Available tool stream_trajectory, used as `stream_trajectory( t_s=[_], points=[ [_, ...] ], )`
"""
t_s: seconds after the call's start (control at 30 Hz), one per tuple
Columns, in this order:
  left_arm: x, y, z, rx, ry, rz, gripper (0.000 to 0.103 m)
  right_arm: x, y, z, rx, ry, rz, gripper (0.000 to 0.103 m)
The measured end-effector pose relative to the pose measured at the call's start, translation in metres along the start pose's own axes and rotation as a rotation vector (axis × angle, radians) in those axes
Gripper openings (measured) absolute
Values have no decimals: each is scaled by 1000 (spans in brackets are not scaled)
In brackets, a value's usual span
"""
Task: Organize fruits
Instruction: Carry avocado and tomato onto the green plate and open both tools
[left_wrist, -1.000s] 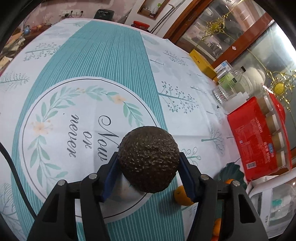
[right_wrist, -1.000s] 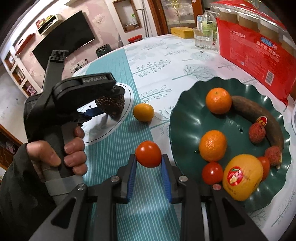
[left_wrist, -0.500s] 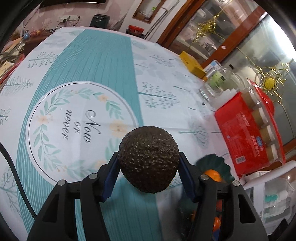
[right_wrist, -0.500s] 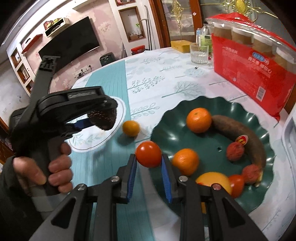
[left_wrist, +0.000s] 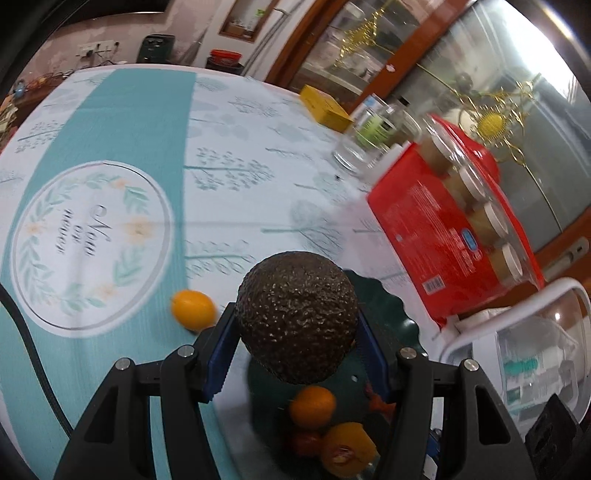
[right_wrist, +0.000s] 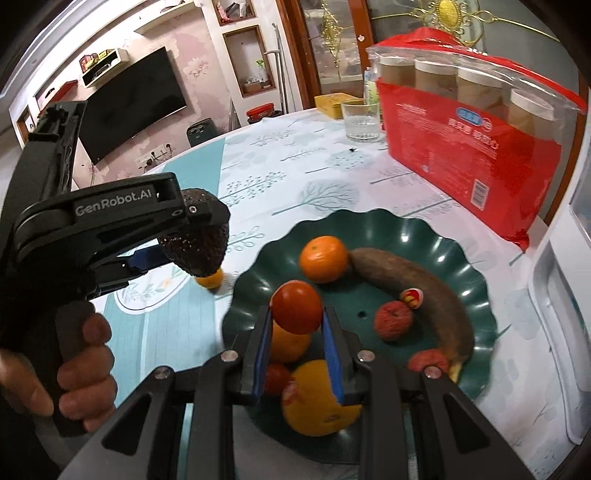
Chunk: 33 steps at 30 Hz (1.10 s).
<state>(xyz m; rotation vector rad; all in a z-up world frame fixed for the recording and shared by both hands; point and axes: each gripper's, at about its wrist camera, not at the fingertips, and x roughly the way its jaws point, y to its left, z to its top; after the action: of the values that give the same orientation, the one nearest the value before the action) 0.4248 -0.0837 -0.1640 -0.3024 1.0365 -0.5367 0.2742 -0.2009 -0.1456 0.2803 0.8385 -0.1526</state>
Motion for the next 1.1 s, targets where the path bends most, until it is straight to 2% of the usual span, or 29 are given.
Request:
stream_trajectory(
  t_s=[0.33, 0.73, 0.87, 0.93, 1.0, 1.03, 1.1],
  points=[
    [24, -23, -20, 16, 69, 8, 59, -2, -25, -8, -18, 17, -6, 27],
    [40, -19, -22, 18, 124, 52, 60, 1, -30, -7, -34, 33, -4, 27],
    [38, -13, -20, 17, 127, 87, 60, 1, -30, -7, -30, 31, -13, 27],
    [33, -12, -18, 16, 120, 58, 62, 1, -31, -7, -25, 33, -16, 28],
    [29, -12, -16, 18, 117, 69, 68, 3, -32, -7, -17, 40, -20, 28],
    [26, -12, -15, 27, 118, 80, 71, 3, -33, -7, -12, 43, -26, 30],
    [21, -11, -15, 46, 116, 98, 72, 3, -35, -6, -2, 44, -29, 38]
  ],
)
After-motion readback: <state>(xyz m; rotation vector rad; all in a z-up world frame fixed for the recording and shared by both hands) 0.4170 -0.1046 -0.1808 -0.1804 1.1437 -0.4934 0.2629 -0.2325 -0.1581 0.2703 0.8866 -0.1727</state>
